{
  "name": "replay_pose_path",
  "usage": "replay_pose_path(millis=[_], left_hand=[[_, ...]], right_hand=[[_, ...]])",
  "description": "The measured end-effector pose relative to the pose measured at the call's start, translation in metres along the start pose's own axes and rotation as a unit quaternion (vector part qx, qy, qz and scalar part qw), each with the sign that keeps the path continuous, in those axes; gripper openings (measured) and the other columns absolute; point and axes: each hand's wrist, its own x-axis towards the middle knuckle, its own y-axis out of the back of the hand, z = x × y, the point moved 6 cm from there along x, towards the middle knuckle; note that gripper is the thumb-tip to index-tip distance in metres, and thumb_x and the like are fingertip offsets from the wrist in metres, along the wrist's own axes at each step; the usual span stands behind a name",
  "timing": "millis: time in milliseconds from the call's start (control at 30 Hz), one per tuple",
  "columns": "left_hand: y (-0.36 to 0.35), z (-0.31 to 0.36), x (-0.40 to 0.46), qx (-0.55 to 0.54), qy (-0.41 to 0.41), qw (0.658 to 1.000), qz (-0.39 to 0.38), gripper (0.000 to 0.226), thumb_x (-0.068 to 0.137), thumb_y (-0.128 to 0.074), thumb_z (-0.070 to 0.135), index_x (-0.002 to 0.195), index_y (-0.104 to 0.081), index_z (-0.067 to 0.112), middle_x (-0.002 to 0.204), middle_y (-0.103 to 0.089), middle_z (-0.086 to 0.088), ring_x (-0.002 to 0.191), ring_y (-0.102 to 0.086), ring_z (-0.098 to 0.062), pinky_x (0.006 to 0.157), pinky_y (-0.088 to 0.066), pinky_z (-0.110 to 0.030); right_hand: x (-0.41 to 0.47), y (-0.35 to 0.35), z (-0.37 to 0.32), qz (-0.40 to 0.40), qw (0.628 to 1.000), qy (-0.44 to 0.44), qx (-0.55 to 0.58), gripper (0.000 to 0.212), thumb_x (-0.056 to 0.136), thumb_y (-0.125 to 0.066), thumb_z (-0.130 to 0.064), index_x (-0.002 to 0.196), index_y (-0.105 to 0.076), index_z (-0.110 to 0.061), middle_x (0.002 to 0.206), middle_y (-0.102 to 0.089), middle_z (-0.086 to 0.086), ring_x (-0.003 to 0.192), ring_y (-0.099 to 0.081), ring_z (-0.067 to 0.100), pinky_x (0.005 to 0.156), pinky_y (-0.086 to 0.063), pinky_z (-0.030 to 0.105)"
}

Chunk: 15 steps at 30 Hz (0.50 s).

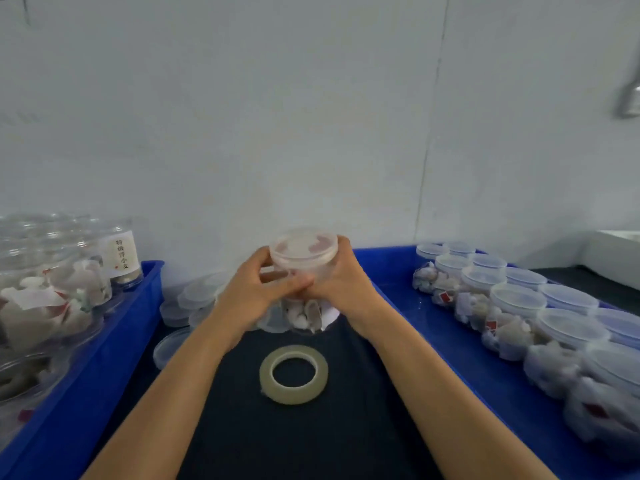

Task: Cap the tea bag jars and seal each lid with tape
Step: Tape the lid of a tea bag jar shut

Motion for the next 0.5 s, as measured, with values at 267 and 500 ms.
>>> replay_pose_path(millis=[267,500], left_hand=[[-0.08,0.037,0.095,0.004,-0.042,0.999,-0.026,0.061,0.077,-0.081,0.028,0.13,-0.054,0.013,0.12,-0.061,0.002,0.11,-0.062,-0.017,0.093,-0.054,-0.035],[-0.139,-0.011,0.159,0.022,-0.023,0.999,-0.023,0.068,0.077,-0.082,0.022,0.133,-0.044,0.012,0.124,-0.057,-0.002,0.109,-0.057,-0.017,0.093,-0.053,-0.033]], right_hand=[[0.063,0.103,-0.014,0.068,0.995,-0.024,-0.062,0.085,0.064,-0.079,0.003,0.133,-0.034,-0.019,0.121,-0.052,0.008,0.108,-0.056,0.022,0.079,-0.055,0.029],[0.107,0.152,0.054,0.159,0.971,-0.094,-0.152,0.066,0.08,-0.067,-0.033,0.138,-0.035,-0.028,0.128,-0.042,0.01,0.11,-0.053,0.031,0.091,-0.051,0.042]])
